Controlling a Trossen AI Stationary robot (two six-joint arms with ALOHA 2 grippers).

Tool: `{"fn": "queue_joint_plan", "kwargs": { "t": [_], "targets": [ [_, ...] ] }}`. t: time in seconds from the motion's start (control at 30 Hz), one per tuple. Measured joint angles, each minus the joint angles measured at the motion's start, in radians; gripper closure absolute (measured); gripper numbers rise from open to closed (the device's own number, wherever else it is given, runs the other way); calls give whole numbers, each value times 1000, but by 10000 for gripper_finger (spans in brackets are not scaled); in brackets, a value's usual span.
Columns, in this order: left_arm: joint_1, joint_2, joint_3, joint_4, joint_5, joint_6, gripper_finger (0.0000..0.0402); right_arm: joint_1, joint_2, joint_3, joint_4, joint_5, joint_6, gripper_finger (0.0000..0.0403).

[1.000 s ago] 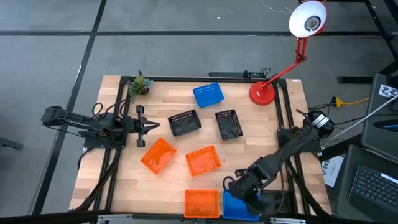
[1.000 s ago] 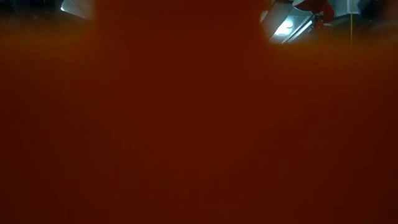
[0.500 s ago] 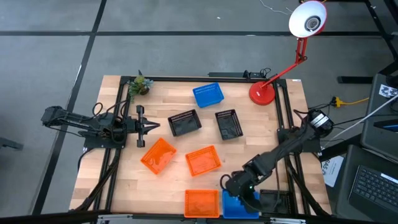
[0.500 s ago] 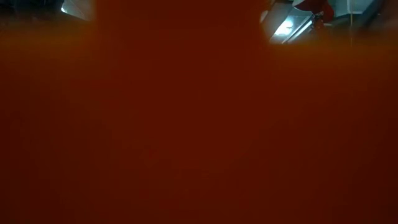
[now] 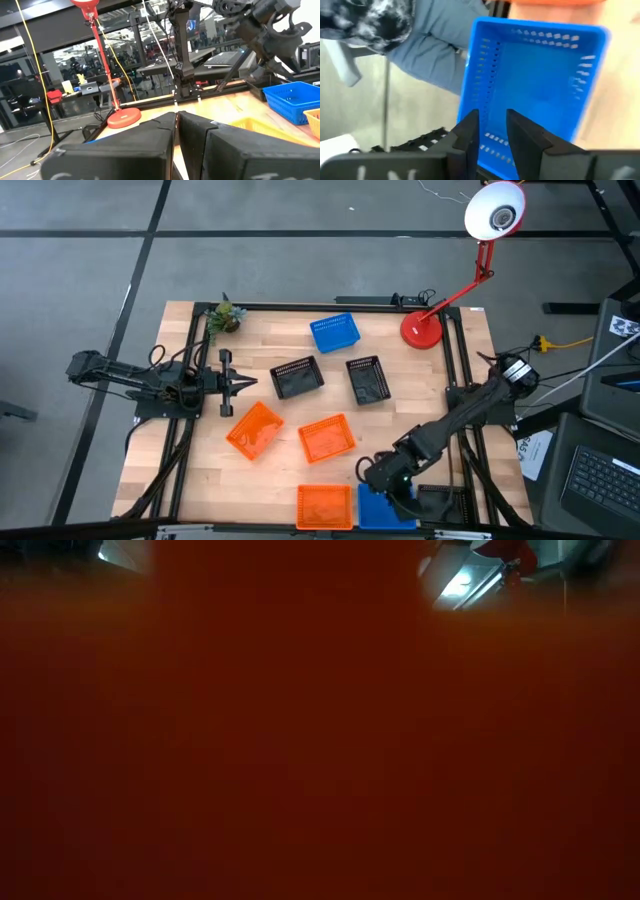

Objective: Stack baskets by color
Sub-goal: Stack the top right black bin on the bottom black bin

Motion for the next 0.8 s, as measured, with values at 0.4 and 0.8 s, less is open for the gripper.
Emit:
{"fn": "queue_joint_plan", "kwargs": {
  "t": [0.4, 0.8],
  "targets": [
    [0, 0, 0, 1, -2, -1, 388, -218, -159, 26, -246, 420, -393, 307],
    [0, 0, 0, 1, -83, 0, 388, -536, -241, -104, -211, 439, -565, 307]
  ]
}}
